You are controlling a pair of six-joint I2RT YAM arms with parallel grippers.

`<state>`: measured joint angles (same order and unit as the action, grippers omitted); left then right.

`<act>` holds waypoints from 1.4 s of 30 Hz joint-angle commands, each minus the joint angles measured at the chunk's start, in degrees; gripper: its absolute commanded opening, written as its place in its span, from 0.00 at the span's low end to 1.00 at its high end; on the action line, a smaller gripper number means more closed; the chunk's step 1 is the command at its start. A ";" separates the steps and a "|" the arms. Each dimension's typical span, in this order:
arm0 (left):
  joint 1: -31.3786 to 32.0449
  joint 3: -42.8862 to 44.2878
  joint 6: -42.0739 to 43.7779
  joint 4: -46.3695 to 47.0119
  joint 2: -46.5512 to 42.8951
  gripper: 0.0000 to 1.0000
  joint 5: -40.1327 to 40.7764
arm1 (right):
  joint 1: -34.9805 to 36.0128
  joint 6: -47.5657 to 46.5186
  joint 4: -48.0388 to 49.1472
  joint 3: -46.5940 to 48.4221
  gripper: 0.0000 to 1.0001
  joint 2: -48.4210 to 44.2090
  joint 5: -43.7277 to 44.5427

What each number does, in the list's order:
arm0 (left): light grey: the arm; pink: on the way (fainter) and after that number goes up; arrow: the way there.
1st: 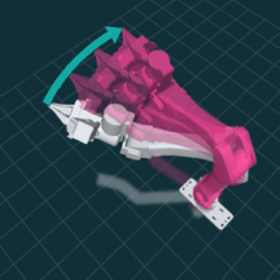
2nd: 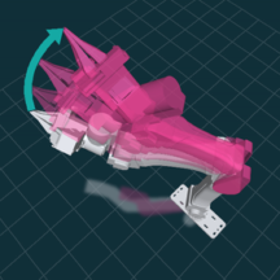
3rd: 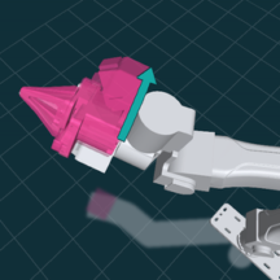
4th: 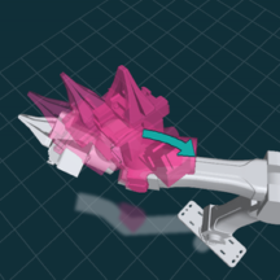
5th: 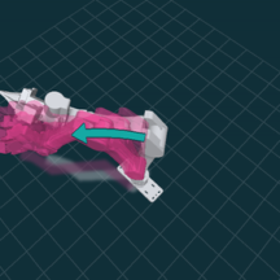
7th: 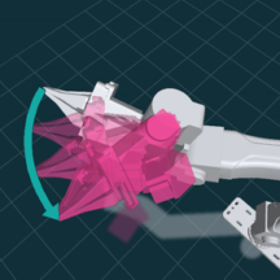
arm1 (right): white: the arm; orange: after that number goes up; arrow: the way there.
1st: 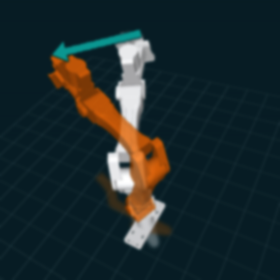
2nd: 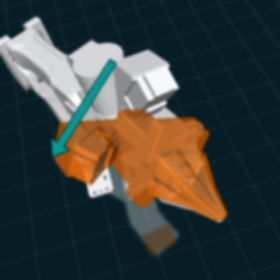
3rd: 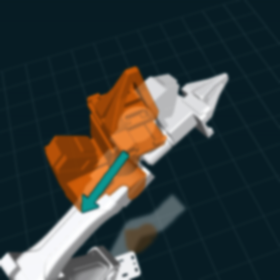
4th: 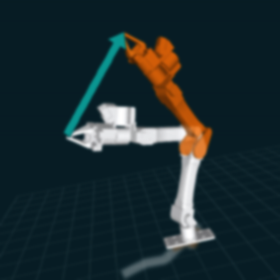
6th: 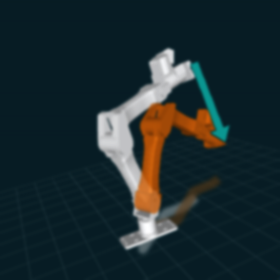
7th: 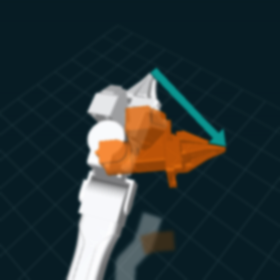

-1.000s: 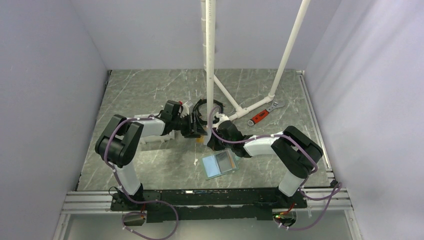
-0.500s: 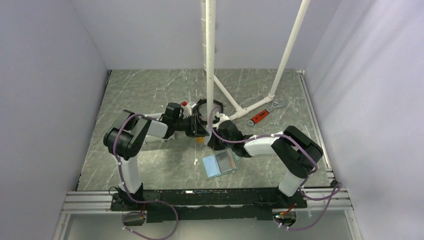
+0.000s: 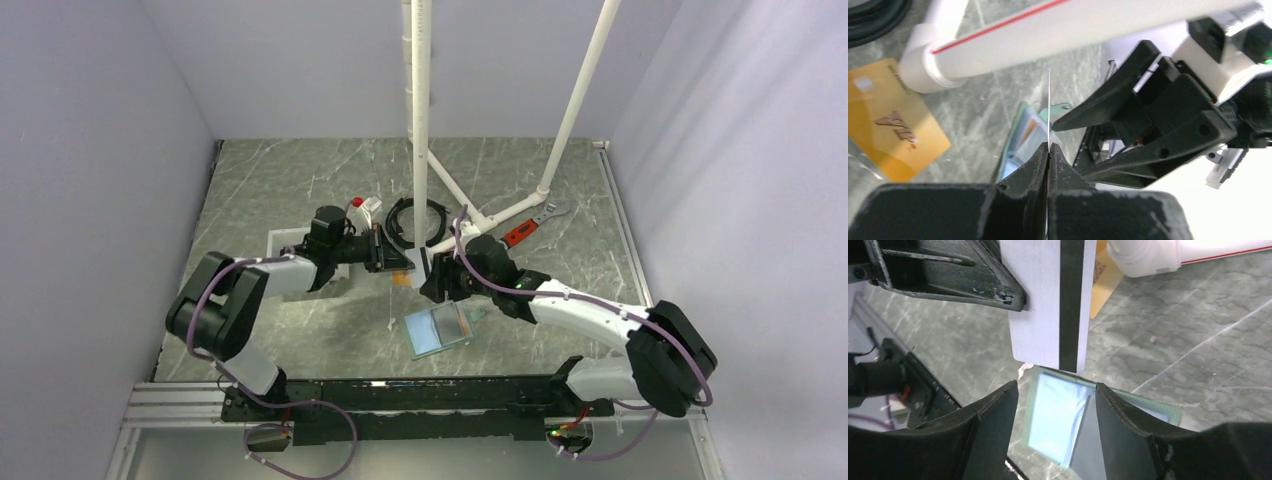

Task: Put the credit cards into the card holder
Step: Pick up the credit card from the center of the board, then insert the credit card into the card holder.

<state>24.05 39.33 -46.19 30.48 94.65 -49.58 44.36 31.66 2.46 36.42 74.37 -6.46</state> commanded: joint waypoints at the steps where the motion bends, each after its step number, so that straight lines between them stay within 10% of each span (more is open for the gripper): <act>1: 0.90 -3.25 -4.85 5.17 -7.15 0.05 -0.58 | -1.64 2.61 -2.80 -1.44 0.63 -3.96 -9.94; 17: 4.21 -8.23 -13.48 11.79 -19.59 0.04 2.31 | -11.61 18.95 19.95 -8.62 0.50 -12.27 -29.11; 28: 4.82 -7.44 -4.85 -22.73 -23.01 0.00 5.90 | -13.16 2.95 -7.56 -5.89 0.42 -11.37 -22.31; 42: 10.94 -10.84 -10.53 -10.77 -10.96 0.00 0.78 | -12.98 1.11 -10.30 -4.64 0.07 0.43 -18.75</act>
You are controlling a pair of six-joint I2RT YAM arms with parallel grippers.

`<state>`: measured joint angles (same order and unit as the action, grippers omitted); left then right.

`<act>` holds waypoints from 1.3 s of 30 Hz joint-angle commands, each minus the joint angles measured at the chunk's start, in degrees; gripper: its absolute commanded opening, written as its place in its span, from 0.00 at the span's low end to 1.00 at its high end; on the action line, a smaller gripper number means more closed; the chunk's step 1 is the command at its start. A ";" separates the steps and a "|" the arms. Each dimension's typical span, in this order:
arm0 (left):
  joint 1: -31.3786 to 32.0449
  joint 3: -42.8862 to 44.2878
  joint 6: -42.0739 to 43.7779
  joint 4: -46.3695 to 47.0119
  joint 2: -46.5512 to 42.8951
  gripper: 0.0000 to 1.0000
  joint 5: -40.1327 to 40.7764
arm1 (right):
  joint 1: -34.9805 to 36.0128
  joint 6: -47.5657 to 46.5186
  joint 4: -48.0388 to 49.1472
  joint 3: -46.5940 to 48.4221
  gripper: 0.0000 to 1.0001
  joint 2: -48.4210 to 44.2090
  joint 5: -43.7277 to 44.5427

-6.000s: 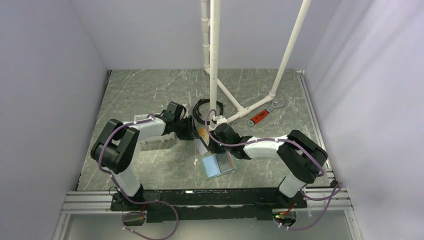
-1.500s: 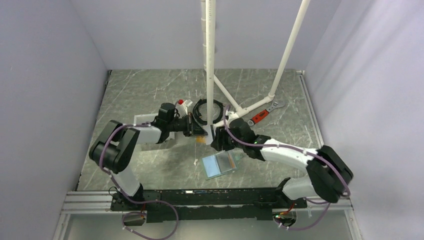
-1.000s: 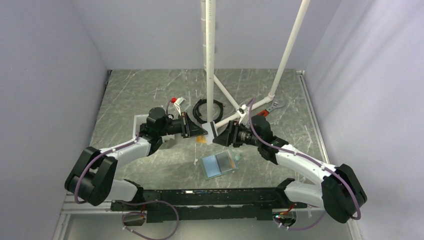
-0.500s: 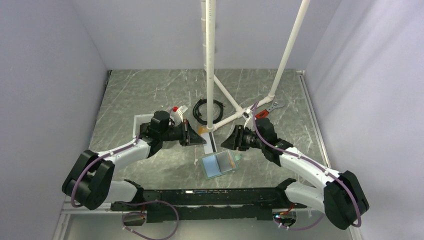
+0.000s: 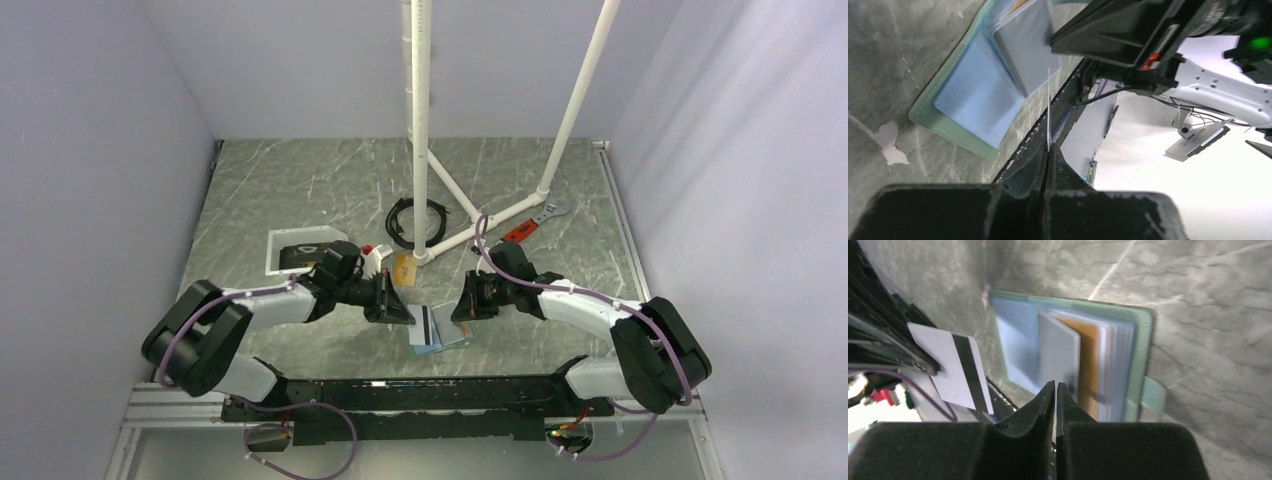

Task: Put the credit cards into the card holder
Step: Insert the credit card into the card holder.

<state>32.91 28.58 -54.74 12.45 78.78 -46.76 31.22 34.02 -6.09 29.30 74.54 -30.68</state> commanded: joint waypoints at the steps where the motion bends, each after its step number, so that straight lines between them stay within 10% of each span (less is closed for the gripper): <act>1: 2.15 -0.10 -2.25 8.19 6.74 0.00 -2.29 | 0.15 -1.17 -2.29 2.45 0.07 0.18 7.20; 23: 2.15 -1.88 -12.78 30.28 24.01 0.00 -7.73 | 0.12 -2.64 -4.58 2.77 0.06 2.81 13.00; 39: 2.62 -3.96 -13.67 29.82 24.30 0.00 -6.38 | 0.12 -2.83 -4.32 2.06 0.06 2.48 13.36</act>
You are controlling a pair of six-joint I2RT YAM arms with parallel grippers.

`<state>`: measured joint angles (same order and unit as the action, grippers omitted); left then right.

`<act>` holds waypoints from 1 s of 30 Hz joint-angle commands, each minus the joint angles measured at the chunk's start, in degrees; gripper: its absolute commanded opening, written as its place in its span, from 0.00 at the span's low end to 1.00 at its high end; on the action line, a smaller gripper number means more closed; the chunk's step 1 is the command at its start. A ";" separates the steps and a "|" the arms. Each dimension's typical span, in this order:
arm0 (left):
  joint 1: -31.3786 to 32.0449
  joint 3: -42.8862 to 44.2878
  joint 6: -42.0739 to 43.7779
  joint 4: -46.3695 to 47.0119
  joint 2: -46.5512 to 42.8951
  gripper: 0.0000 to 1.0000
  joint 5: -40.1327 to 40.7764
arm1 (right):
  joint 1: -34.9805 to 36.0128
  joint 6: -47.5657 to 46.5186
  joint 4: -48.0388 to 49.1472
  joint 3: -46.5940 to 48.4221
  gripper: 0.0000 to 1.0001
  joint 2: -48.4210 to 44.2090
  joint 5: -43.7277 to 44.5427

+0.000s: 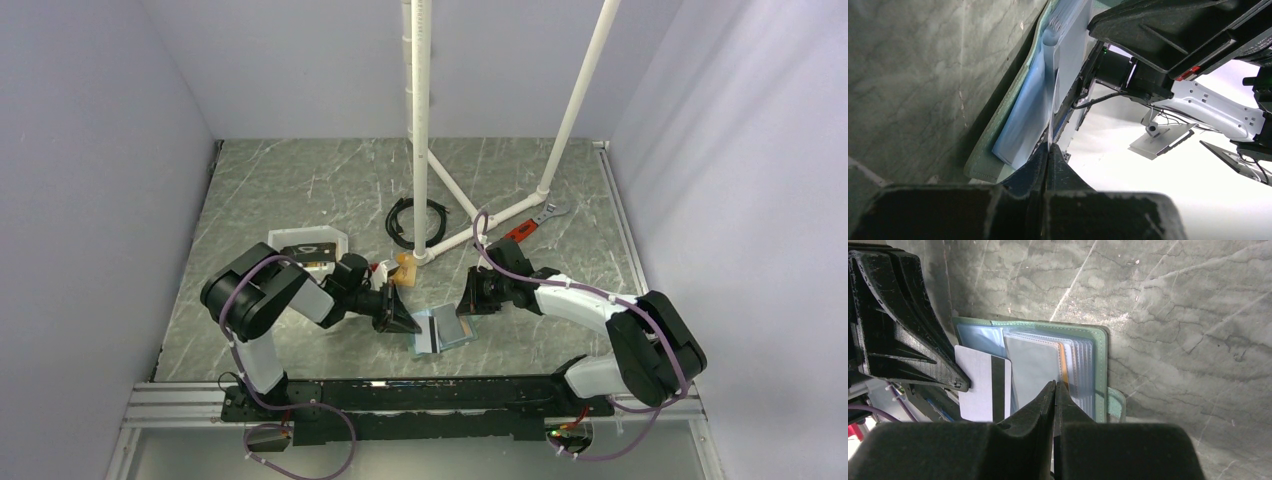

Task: Put the credit cards into the card holder
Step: Insert the credit card into the card holder.

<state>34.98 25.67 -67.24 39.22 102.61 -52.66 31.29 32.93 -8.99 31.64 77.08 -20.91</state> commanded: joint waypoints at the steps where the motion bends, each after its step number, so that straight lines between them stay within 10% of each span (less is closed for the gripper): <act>1: 0.67 -1.18 -1.61 3.73 1.12 0.00 -0.58 | 0.09 -1.64 -1.27 -0.38 0.06 -0.12 3.59; 30: 1.57 1.93 -2.81 -1.35 0.47 0.00 9.47 | 0.04 -1.64 -1.60 -0.52 0.06 -0.87 3.68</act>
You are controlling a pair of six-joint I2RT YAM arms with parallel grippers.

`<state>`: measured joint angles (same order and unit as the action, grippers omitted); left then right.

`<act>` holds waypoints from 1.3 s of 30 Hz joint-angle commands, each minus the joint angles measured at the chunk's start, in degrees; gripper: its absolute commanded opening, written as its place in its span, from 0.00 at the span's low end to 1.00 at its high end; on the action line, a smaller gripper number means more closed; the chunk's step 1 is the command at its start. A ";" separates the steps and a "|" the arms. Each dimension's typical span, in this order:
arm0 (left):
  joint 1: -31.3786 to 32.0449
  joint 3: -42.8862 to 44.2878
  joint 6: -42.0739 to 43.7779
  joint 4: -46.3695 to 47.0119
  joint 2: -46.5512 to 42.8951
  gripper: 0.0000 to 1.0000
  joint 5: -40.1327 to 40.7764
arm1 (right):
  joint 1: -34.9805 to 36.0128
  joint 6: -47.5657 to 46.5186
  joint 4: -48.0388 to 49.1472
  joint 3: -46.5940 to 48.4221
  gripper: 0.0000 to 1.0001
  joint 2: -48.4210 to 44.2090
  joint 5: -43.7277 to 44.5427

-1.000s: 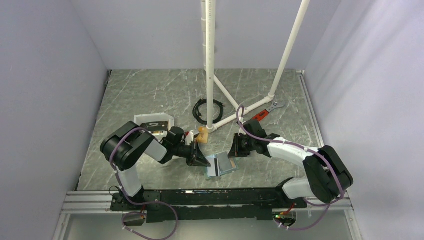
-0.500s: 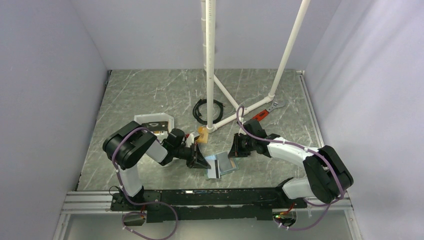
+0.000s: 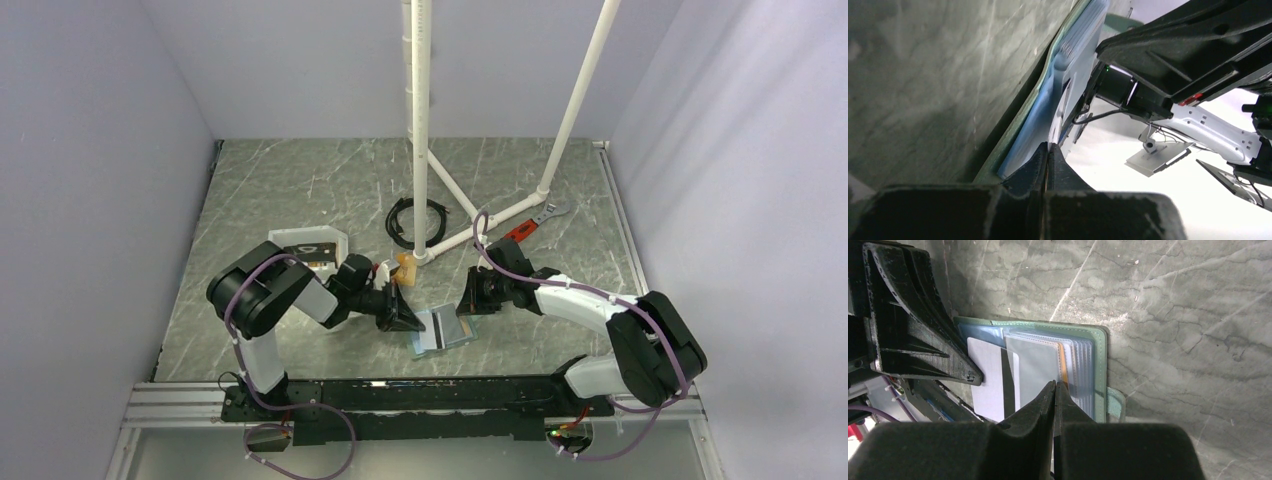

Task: Put the credit cards into the card holder
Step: Insert the credit card into the card holder.

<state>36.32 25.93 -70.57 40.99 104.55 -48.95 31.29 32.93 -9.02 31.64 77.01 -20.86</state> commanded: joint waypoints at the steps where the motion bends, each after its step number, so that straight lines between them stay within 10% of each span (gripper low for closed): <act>1: 0.32 2.04 0.50 -3.61 -1.60 0.00 6.33 | 0.03 -1.57 -1.44 -0.60 0.06 -0.69 3.52; 19: 7.91 0.13 -3.06 -4.59 -5.89 0.00 23.60 | 0.02 -0.42 -1.38 -1.58 0.06 -2.42 2.40; 27: 9.82 1.94 -1.42 -9.69 -6.93 0.00 26.80 | -2.23 -2.31 -5.72 -1.00 0.29 -6.71 2.18; 39: 13.43 6.37 -2.01 -11.38 -5.93 0.14 29.74 | -1.60 1.68 4.54 -5.27 0.14 -1.94 -7.94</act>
<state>47.77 29.06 -73.23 33.89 97.76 -23.86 28.91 32.18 -9.43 28.32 74.08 -24.18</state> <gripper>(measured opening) 0.068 0.184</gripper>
